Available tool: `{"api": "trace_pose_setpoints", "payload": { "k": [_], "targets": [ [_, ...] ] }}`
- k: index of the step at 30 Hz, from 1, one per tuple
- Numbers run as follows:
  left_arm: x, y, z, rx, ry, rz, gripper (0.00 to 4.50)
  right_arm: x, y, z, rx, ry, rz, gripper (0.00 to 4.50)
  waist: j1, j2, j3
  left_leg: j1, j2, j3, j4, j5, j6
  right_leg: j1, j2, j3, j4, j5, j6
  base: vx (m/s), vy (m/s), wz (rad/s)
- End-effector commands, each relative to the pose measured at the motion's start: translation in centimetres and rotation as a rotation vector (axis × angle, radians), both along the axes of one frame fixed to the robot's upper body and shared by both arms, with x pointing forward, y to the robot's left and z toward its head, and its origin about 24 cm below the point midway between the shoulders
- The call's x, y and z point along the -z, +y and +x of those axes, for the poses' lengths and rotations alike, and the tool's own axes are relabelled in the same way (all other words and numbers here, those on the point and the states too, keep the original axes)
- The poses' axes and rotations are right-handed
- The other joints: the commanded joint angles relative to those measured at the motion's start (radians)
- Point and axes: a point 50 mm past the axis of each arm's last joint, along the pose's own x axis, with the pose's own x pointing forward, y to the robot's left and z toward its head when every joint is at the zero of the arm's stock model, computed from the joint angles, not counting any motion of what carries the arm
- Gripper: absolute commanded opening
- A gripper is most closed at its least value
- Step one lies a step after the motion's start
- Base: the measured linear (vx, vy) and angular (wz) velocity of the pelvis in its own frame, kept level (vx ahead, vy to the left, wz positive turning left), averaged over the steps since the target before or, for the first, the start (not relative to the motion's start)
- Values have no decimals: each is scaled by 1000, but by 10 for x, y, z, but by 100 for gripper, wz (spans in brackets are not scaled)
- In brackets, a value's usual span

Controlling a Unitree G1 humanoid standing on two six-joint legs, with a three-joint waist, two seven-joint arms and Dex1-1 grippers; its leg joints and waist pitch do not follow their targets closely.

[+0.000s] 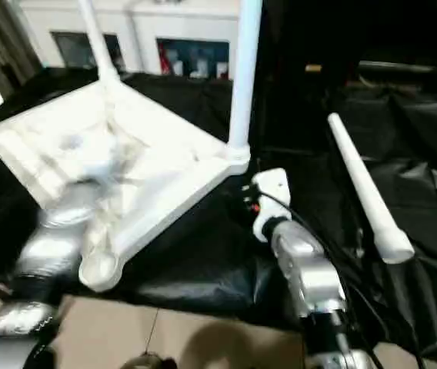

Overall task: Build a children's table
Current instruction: Rotate table base

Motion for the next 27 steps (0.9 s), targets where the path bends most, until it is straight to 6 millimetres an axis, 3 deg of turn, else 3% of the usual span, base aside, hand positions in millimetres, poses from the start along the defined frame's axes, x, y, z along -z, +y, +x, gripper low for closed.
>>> {"api": "trace_pose_setpoints", "payload": {
  "k": [1,3,6,8,9,10,11,13,16,20,27],
  "targets": [
    [-11,24,-19,-149,-88,22,188,-4,12,6,-33,-3,-8,368,-2,-2,-63,32,87,-49,-83,-251,17,35,-76,60,-70,-202,-173,0,0,0],
    [-9,31,-27,-184,-86,31,188,-6,15,7,-42,-4,-6,368,-6,-3,-59,26,88,-52,-88,-268,8,37,-75,59,-69,-210,-168,0,0,0],
    [6,53,-52,-327,2,27,188,-8,24,11,-68,-7,-9,368,-7,-3,-57,28,87,-51,-89,-275,0,32,-73,61,-67,-204,-163,0,0,0],
    [13,61,-58,-379,43,16,188,-7,26,12,-72,-5,-9,368,-6,-1,-54,29,82,-49,-90,-286,0,28,-70,62,-72,-223,-153,0,0,0],
    [30,69,-65,-408,125,-4,188,-7,29,13,-81,-4,-9,368,-3,-3,-54,33,82,-49,-90,-300,-6,25,-71,63,-75,-239,-147,0,0,0],
    [30,69,-65,-408,125,-4,188,-7,29,13,-81,-4,-9,368,-4,-3,-52,31,82,-52,-93,-310,-12,27,-71,63,-76,-251,-143,0,0,0],
    [45,74,-71,-407,202,-4,188,-7,32,13,-90,-1,-6,368,-2,-5,-52,34,83,-53,-94,-319,-18,23,-71,63,-78,-255,-135,0,0,0],
    [55,75,-75,-384,267,-7,188,-6,33,13,-98,1,-4,368,-4,-5,-50,30,83,-55,-98,-333,-26,25,-72,63,-77,-262,-126,0,0,0],
    [68,61,-75,-218,391,-51,188,-6,35,13,-106,3,-6,368,-3,-4,-51,34,85,-55,-99,-337,-40,22,-75,66,-76,-256,-130,0,0,0],
    [71,34,-73,58,489,-20,188,-3,35,12,-110,9,-9,368,2,-3,-49,36,86,-54,-102,-346,-50,18,-75,68,-75,-238,-139,0,0,0],
    [80,12,-85,389,683,62,188,-5,33,11,-108,2,-13,368,-1,3,-49,37,86,-55,-107,-363,-68,24,-76,69,-71,-220,-151,0,0,0]
  ]
}}
